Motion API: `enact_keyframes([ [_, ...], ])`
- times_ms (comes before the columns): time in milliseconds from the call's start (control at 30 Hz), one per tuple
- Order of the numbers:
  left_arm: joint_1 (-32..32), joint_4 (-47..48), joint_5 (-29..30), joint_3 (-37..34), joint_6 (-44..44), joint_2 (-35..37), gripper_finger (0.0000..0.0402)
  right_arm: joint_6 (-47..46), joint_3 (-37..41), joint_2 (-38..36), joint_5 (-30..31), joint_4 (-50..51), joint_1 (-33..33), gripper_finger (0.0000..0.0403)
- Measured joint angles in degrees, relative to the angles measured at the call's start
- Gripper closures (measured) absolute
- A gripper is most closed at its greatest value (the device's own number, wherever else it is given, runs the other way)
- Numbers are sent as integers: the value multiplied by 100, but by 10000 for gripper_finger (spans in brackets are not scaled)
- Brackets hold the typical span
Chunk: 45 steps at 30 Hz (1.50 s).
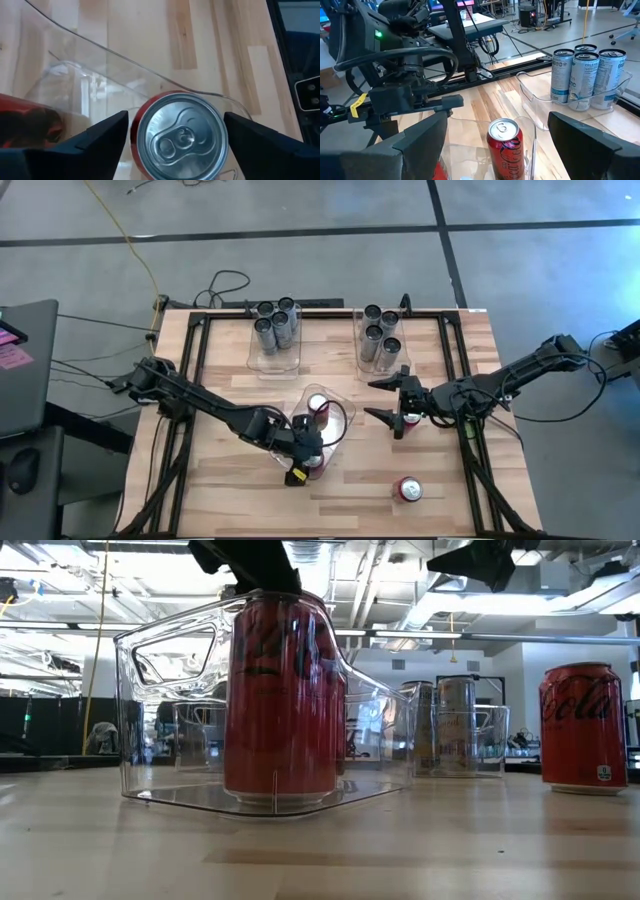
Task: Sort soda cans
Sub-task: Adjust the red soda cans in the center transparent bin
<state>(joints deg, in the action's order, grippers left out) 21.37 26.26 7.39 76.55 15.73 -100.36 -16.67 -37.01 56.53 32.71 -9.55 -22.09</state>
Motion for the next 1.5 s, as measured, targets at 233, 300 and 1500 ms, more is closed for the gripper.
enact_keyframes([
  [233,-7,2,-97,4,117,-2,101,2,0,0,-1,10,0,37],
  [300,-17,14,-70,4,169,-2,96,2,0,0,0,12,0,37],
  [1500,8,159,-94,7,-445,-267,50,-49,-9,2,-179,16,0,37],
])
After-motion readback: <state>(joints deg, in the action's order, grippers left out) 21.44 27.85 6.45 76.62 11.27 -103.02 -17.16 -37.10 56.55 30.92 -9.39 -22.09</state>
